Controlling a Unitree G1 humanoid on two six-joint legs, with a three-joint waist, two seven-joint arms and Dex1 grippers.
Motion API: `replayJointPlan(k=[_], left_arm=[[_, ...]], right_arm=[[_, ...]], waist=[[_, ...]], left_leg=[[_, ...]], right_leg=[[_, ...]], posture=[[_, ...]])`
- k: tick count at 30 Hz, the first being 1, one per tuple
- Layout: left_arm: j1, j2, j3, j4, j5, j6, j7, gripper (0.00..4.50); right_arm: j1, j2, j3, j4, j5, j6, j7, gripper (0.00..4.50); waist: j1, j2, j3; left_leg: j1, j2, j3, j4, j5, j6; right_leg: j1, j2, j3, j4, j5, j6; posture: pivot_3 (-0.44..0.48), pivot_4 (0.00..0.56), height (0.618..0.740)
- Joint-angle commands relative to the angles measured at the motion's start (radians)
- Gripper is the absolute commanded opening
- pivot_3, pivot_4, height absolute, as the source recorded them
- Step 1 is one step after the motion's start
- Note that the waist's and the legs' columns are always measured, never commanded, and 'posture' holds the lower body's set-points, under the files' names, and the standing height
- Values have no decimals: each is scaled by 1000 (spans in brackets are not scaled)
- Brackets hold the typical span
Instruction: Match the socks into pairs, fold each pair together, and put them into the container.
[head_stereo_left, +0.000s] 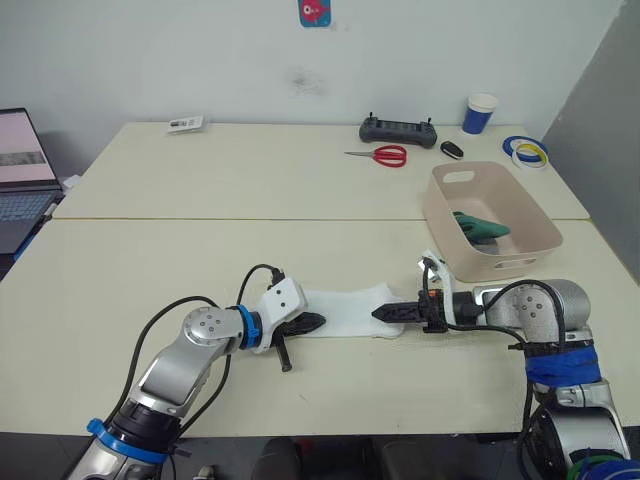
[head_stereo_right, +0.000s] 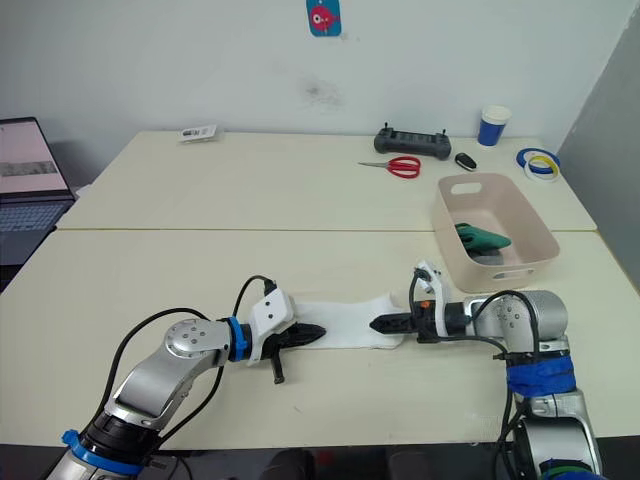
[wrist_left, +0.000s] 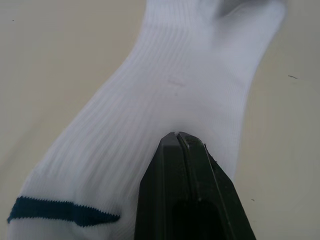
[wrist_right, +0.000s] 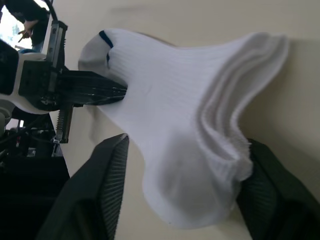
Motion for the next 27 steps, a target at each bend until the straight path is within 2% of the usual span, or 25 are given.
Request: replayJointPlan(k=[1, 5, 6, 10, 14, 17, 20, 27], left_arm=[[11, 3, -22, 13, 18, 16, -2, 0], [3, 8, -15, 21, 15, 17, -7, 0], [0, 10, -13, 23, 13, 18, -9, 0], [-16, 3, 11, 26, -12, 37, -12, 0], [-37, -29, 101, -23, -138, 116, -19, 0], [-51, -8, 154, -43, -188, 157, -30, 0], [-59, 17, 167, -41, -179, 141, -31, 0], [-53, 81, 70, 37, -39, 30, -40, 0]], right_arm=[[-11, 2, -59, -9, 31, 24, -10, 1719], [-25, 17, -97, -17, 55, 58, -20, 259], [-27, 21, -103, -17, 56, 63, -24, 18], [-33, 41, -119, -15, 58, 68, -38, 18], [-23, 44, -111, -27, 61, 62, -40, 18], [-9, 28, -93, -32, 61, 46, -30, 18], [-3, 21, -89, -29, 61, 34, -29, 18], [1, 15, -86, -34, 67, 32, -30, 18]], waist=[[0, 0, 0], [0, 0, 0], [0, 0, 0], [-1, 0, 0], [-1, 0, 0], [-1, 0, 0], [-1, 0, 0], [-1, 0, 0]], left_leg=[[0, 0, 0, 0, 0, 0], [0, 0, 0, 0, 0, 0], [0, 0, 0, 0, 0, 0], [0, 0, 0, 0, 0, 0], [-1, 0, 0, 0, 0, 0], [-3, 0, 0, 0, 0, 0], [-4, 0, 0, -1, 0, 0], [-4, 0, 1, -1, 0, 0]], right_leg=[[0, 0, 0, 0, 0, 0], [0, 0, 0, 0, 0, 0], [0, 0, 0, 0, 0, 0], [0, 0, 0, 0, 0, 0], [-1, 0, 0, 0, 0, 0], [-3, 0, 0, 0, 0, 0], [-5, 1, 0, 0, 0, 0], [-6, 1, 0, 0, 0, 0]], posture=[[0, 150, 740], [0, 150, 740], [0, 150, 740], [0, 150, 740], [0, 150, 740], [0, 150, 740], [0, 150, 740], [0, 150, 740]])
